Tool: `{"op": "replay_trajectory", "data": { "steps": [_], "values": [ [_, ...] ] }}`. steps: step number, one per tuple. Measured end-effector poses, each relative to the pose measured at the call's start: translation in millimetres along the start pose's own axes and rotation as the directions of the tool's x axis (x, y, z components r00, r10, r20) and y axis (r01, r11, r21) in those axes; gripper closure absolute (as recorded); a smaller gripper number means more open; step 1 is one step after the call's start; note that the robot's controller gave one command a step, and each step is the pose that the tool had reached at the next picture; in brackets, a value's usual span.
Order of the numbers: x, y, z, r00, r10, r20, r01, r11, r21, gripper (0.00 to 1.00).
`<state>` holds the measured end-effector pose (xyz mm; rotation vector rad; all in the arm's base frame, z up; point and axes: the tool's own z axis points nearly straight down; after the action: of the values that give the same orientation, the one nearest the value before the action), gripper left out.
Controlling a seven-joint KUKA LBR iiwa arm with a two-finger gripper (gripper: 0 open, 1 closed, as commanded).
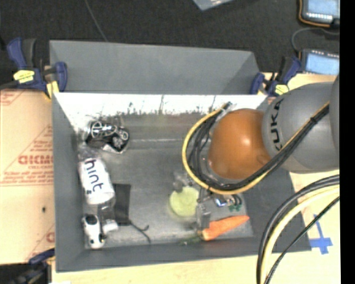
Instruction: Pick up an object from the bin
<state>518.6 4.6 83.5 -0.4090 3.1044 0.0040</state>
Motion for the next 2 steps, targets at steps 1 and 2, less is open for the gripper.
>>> {"op": "replay_trajectory", "data": {
  "steps": [1,2],
  "values": [
    [0.4,-11,6,0.966,-0.26,0.003,0.26,0.966,0.003,0.0],
    [-0.1,-22,11,0.966,-0.259,0.008,0.259,0.966,0.002,1.0]
  ]
}}
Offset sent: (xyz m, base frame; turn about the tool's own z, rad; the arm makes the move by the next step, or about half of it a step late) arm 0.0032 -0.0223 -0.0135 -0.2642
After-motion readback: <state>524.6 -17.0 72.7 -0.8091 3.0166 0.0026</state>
